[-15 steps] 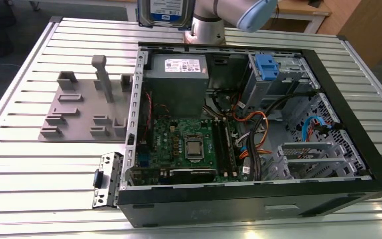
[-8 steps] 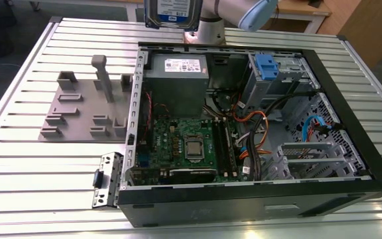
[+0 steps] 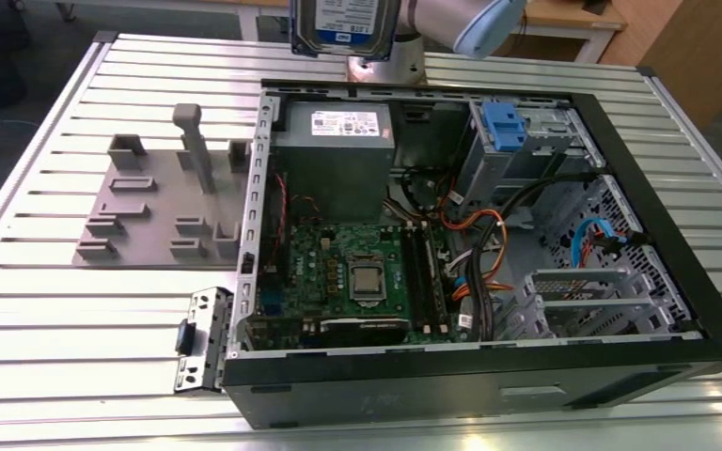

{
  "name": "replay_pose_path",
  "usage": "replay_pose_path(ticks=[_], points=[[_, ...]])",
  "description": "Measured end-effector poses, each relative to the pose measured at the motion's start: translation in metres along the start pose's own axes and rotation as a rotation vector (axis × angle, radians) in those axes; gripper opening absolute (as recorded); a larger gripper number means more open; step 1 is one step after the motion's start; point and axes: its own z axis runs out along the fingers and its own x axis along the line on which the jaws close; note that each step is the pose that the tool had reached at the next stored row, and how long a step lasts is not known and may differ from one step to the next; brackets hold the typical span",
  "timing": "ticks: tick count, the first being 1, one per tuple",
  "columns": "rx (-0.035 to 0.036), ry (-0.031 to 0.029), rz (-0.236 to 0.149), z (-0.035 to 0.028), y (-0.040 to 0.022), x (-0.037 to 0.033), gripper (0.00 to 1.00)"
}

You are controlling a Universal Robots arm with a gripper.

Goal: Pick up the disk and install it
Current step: 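Pick up the disk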

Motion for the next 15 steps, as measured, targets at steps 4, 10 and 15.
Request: replay_pose_path(ticks=[4, 10, 15], points=[[-0.0006, 0.0000, 0.000, -0.0001, -0.0089, 0.0008, 0.36], [-0.0014, 0.0001, 0.000, -0.0003, -0.0220, 0.0021, 0.36], [-0.0020, 0.0001, 0.000, -0.0004, -0.0324, 0.0031, 0.36]])
